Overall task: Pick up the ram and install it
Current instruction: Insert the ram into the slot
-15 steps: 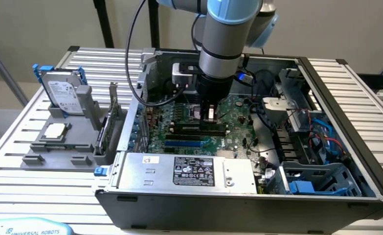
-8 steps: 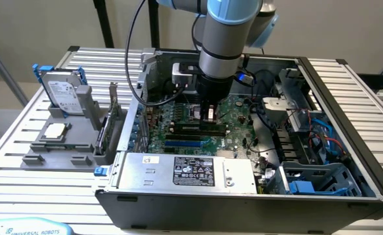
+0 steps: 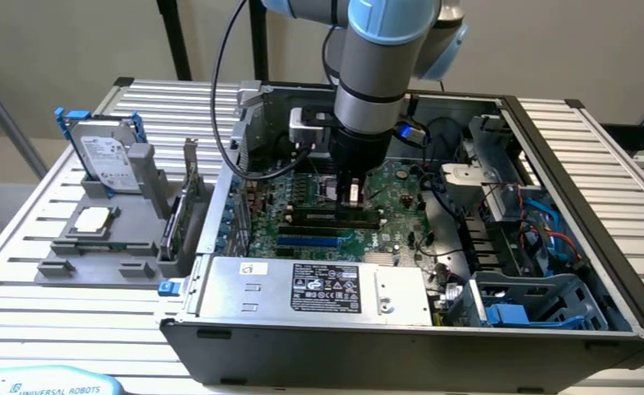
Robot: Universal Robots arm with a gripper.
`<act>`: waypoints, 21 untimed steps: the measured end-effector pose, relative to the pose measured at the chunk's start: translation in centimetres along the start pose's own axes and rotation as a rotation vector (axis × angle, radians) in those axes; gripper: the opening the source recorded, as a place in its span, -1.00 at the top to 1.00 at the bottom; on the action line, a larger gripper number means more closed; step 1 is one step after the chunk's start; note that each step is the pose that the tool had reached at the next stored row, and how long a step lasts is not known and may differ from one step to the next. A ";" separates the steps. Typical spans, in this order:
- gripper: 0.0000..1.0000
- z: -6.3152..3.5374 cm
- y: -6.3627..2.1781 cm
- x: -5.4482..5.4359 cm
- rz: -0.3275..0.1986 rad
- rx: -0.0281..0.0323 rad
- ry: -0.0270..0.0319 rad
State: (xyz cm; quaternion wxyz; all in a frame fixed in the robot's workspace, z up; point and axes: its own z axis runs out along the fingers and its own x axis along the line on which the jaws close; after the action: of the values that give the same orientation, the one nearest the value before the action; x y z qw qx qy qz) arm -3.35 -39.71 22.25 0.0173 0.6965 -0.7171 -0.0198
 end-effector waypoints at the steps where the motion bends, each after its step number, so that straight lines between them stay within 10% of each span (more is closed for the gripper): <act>1: 0.73 0.02 0.00 0.0 0.000 -0.0001 0.0000; 21: 0.79 -1.83 0.45 0.0 0.000 -0.0004 -0.0001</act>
State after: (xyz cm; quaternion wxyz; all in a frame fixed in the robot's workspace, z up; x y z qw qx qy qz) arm -3.71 -39.71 24.11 0.0174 0.6965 -0.7170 -0.0200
